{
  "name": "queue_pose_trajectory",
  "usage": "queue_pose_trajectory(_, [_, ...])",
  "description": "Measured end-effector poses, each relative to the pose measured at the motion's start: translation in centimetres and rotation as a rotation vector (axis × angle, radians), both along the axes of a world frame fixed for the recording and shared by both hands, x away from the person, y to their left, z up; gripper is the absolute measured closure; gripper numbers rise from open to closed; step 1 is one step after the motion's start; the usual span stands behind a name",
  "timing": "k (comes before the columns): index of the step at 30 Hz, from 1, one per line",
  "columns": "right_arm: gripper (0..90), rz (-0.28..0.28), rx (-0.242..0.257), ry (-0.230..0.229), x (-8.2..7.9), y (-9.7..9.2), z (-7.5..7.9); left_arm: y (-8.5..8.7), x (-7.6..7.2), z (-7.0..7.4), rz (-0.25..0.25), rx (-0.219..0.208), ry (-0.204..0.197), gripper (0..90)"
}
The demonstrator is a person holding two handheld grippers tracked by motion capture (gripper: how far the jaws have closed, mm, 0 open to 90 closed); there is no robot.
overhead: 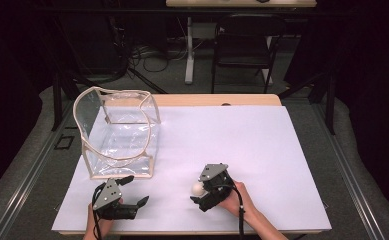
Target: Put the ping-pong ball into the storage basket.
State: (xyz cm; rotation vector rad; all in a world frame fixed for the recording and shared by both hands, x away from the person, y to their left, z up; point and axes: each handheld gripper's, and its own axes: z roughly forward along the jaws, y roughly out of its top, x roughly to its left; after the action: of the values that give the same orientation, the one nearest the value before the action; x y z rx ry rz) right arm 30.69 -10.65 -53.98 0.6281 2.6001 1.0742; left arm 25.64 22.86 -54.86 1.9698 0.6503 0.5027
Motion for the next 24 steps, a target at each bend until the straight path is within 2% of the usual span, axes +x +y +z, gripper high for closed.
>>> queue_pose_trajectory(5, [5.8,0.006,-0.004,0.006,0.0,0.12,-0.26,0.04,0.06,-0.02,0.0,-0.003,0.001,16.2])
queue_pose_trajectory(6, [7.7,0.008,-0.006,0.005,0.02,0.13,-0.32,0.03,0.07,-0.03,-0.001,-0.001,0.001,16.2])
queue_pose_trajectory(7, [13.5,0.006,-0.021,0.004,-0.09,0.26,-0.41,0.01,0.06,0.0,-0.001,0.001,0.001,16.2])
queue_pose_trajectory(11, [18.2,0.018,-0.039,0.013,-0.13,0.41,-0.63,0.03,0.08,-0.03,-0.005,-0.001,0.004,16.2])
queue_pose_trajectory(20, [39.1,0.014,-0.046,0.007,-0.3,0.57,-0.83,0.1,0.08,-0.04,-0.006,-0.006,0.006,16.2])
queue_pose_trajectory(24, [43.2,0.017,-0.052,0.001,-0.36,0.61,-0.93,0.09,0.12,-0.04,-0.008,-0.007,0.006,16.2])
